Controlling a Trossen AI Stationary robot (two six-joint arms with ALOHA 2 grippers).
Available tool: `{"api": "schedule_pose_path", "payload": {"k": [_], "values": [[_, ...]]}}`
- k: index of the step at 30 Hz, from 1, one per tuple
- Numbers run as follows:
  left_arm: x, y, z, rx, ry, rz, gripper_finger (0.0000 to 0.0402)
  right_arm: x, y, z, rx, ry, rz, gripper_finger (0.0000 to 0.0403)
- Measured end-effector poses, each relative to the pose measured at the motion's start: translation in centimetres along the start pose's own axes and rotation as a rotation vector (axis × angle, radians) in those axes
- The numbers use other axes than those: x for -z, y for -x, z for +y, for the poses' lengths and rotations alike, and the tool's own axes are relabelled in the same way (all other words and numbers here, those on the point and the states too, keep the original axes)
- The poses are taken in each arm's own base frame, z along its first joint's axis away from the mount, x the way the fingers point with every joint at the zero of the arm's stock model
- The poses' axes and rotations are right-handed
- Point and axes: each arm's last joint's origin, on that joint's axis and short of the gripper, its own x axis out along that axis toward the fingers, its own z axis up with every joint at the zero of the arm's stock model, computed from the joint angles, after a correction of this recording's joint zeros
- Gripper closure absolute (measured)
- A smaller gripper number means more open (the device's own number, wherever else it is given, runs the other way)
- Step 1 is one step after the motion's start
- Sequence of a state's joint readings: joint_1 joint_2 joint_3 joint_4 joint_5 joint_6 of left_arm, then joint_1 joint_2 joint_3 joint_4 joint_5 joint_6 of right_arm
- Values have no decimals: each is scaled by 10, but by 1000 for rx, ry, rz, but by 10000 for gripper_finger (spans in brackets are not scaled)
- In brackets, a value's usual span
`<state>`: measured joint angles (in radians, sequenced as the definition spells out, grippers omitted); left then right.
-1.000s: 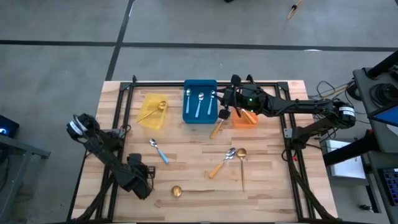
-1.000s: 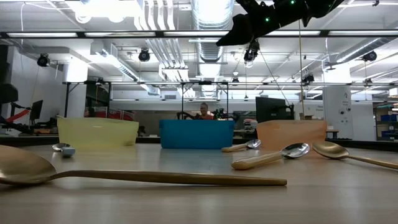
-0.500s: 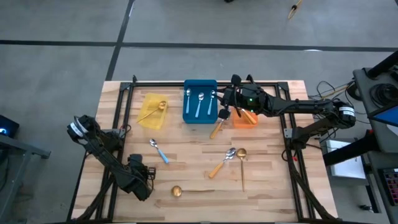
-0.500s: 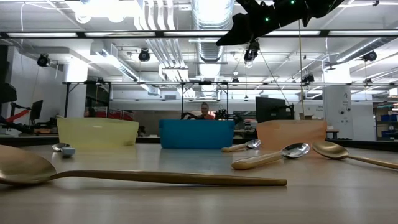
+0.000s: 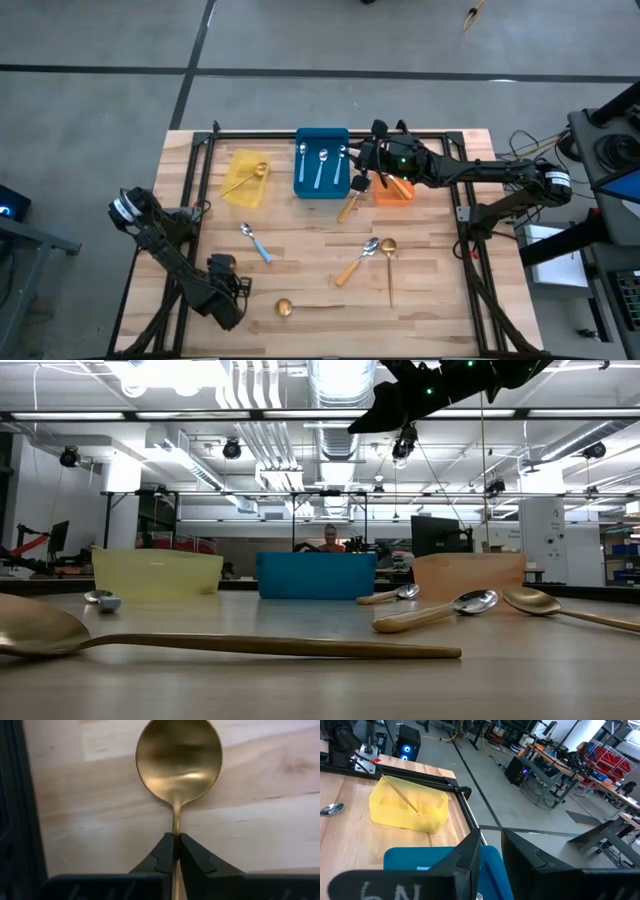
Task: Sort silverware by color (type)
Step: Put the gold spoon into the yellow bin
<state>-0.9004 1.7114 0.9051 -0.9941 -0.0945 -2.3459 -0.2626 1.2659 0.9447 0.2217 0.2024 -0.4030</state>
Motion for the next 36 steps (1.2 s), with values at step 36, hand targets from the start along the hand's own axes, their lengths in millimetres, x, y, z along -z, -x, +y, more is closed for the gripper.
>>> {"api": "schedule_pose_path", "payload": {"k": [36], "values": [[-99,130,-37,302,-361,-287,401,1,0,0,-3,-9,7,335]]}}
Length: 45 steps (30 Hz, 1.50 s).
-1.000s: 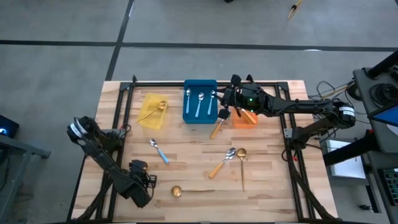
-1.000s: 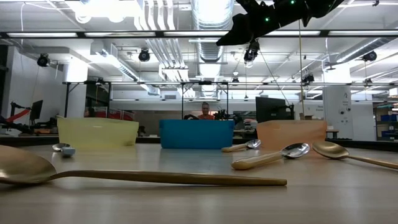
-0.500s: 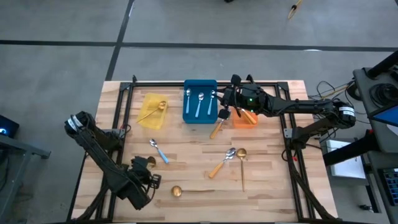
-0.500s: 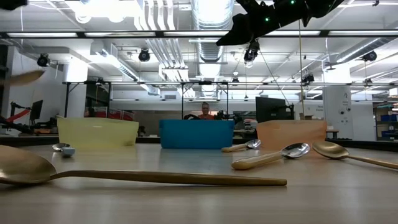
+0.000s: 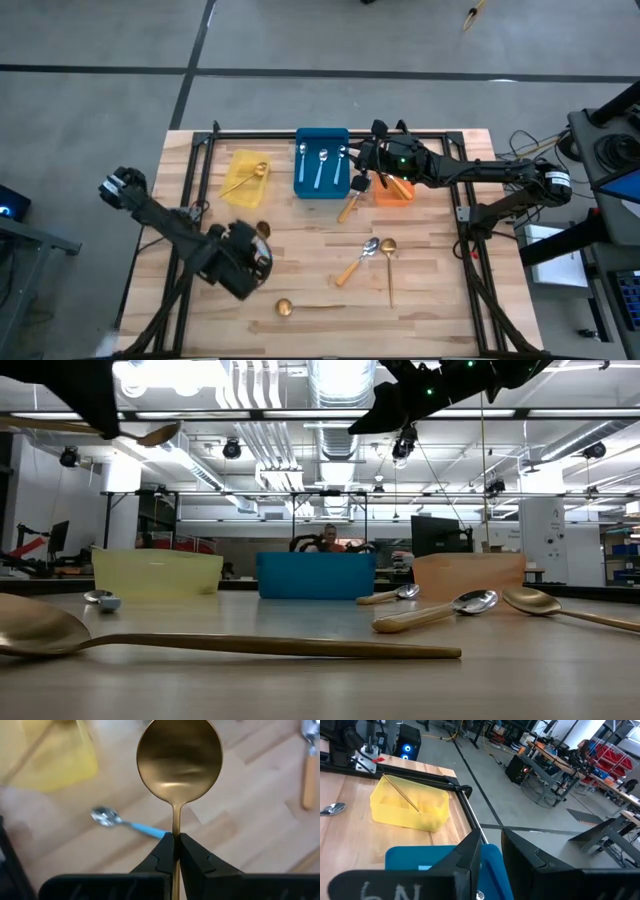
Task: Sort silverware by color (type)
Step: Put the gold spoon into the yellow bin
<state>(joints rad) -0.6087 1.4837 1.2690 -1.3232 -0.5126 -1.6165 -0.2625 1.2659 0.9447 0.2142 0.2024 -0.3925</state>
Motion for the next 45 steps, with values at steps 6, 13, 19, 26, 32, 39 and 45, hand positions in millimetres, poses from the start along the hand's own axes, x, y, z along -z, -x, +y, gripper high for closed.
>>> {"api": "schedule_pose_path", "payload": {"k": [6,13,19,26,32,39,45], "values": [[-42,-7,25,-28,-11,-16,402,4,0,2,-18,29,43,335],[-91,-23,49,-73,-53,-38,402,8,0,2,-30,70,80,335],[-126,-37,73,-151,-117,-28,401,10,-1,-4,-11,80,86,335],[-154,-51,101,-199,-240,56,401,15,-2,-10,-1,73,118,335],[-174,-63,129,-158,-314,153,401,19,-2,-11,-7,70,147,335],[-192,-71,154,-161,-354,153,401,21,-2,-10,-13,68,163,335],[-194,-80,167,-161,-357,173,401,22,-1,-9,-21,58,183,335]]}}
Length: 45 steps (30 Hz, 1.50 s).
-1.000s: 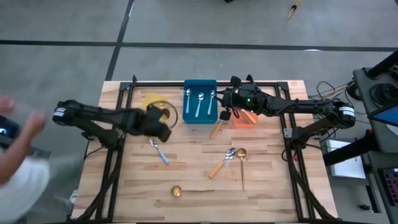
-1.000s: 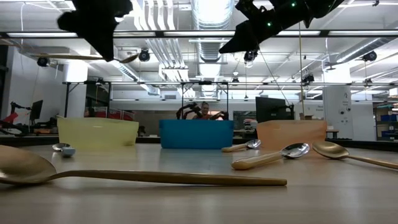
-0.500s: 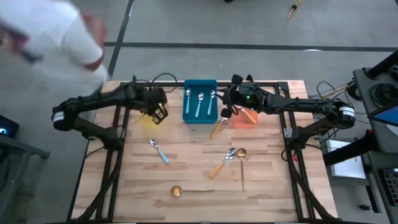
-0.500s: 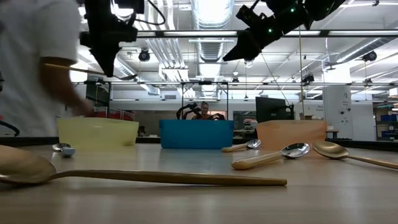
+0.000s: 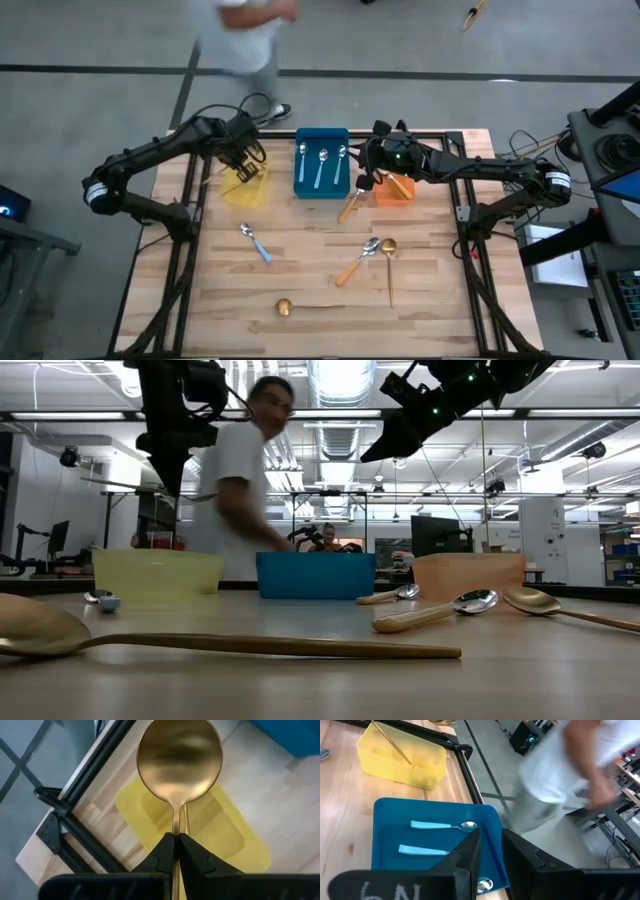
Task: Sort silverware by color (type)
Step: Put the gold spoon into the yellow bin
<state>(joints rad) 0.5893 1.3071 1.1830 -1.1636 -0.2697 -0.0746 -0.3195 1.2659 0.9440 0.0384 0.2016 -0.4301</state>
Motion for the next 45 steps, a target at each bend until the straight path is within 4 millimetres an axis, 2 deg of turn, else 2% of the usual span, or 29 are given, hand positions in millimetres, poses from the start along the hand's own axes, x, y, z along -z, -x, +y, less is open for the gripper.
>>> {"api": "schedule_pose_path", "payload": {"k": [14,26,35,45], "values": [[12,-48,-6,11,-49,50,401,2,0,1,-10,-24,24,335],[4,-75,-13,9,-91,111,401,3,0,1,-11,-24,26,335],[1,-90,-17,10,-131,165,401,3,0,1,-13,-23,31,335],[1,-91,-17,11,-148,168,401,3,0,1,-14,-23,31,335]]}}
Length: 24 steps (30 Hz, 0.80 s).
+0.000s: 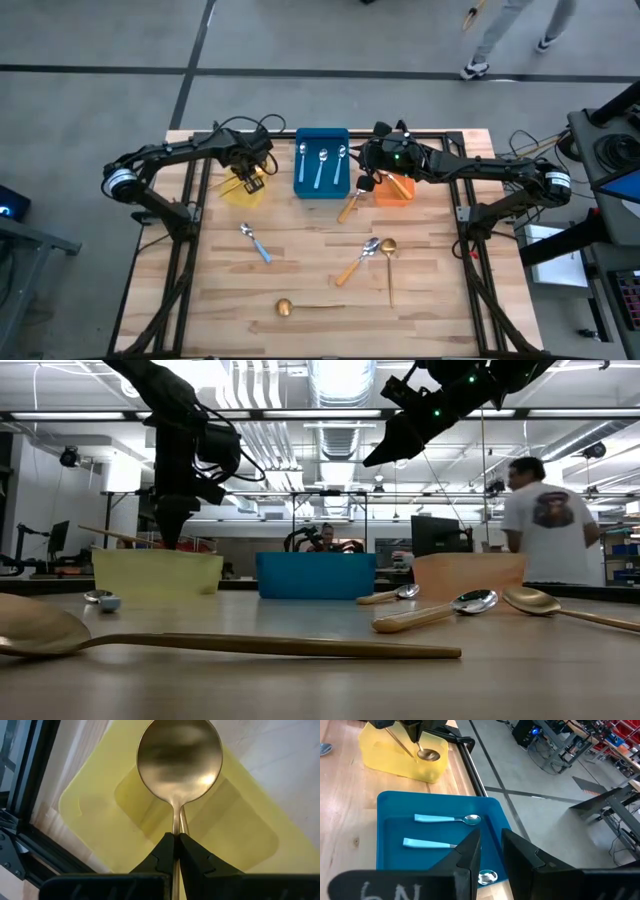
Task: Sort silverware by color (type)
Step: Put the gold spoon into the yellow bin
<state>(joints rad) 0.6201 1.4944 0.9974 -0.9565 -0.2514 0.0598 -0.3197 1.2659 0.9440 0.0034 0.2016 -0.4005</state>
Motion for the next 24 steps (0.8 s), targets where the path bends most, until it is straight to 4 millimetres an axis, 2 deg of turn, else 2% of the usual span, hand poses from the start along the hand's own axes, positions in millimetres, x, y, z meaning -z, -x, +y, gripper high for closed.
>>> {"api": "schedule_pose_path", "payload": {"k": [18,24], "values": [[1,-2,1,-29,153,3,401,1,0,0,-2,1,9,335],[3,-4,1,-16,143,14,401,2,0,0,-5,3,18,335]]}}
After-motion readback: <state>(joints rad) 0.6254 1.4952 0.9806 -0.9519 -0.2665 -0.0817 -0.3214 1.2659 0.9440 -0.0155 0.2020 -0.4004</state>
